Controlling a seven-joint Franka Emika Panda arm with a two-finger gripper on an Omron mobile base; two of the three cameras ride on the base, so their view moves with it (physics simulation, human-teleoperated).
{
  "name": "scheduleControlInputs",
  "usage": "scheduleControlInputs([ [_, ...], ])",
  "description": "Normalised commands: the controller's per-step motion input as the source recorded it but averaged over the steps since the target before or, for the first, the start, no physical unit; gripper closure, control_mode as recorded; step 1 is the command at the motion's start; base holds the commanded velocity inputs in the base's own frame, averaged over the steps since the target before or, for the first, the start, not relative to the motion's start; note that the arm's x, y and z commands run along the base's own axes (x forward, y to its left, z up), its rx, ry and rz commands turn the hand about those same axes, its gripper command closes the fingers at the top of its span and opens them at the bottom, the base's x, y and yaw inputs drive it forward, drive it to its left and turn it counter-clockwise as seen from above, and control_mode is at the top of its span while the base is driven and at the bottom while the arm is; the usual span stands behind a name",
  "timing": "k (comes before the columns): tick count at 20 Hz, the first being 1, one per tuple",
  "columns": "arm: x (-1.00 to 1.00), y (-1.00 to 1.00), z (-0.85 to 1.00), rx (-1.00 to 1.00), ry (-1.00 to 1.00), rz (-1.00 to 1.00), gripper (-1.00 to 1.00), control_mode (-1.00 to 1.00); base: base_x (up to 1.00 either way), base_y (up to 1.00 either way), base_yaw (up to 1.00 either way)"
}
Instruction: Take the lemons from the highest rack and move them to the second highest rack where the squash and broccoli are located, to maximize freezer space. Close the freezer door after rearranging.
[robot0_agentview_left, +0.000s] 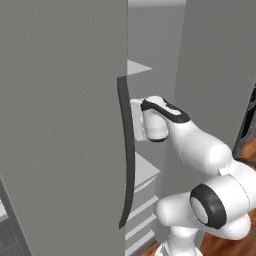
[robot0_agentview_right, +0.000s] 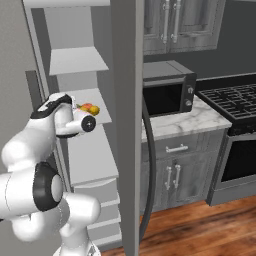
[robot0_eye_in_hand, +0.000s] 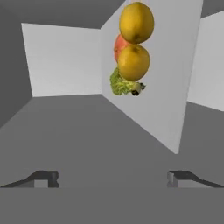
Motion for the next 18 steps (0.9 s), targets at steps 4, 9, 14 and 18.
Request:
scheduleControlInputs([
  [4, -0.76, -0.05, 0.66, -0.01, 0.01, -0.03, -1.00, -1.00, 0.00, 0.00, 0.00],
  [9, -0.74, -0.07, 0.57, 0.00, 0.07, 0.00, -1.00, -1.00, 0.00, 0.00, 0.00],
  [14, -0.77, -0.09, 0.55, 0.00, 0.20, 0.00, -1.00, -1.00, 0.00, 0.00, 0.00],
  [18, -0.79, -0.06, 0.40, -0.09, 0.26, -0.01, -1.00, -1.00, 0.00, 0.00, 0.00],
])
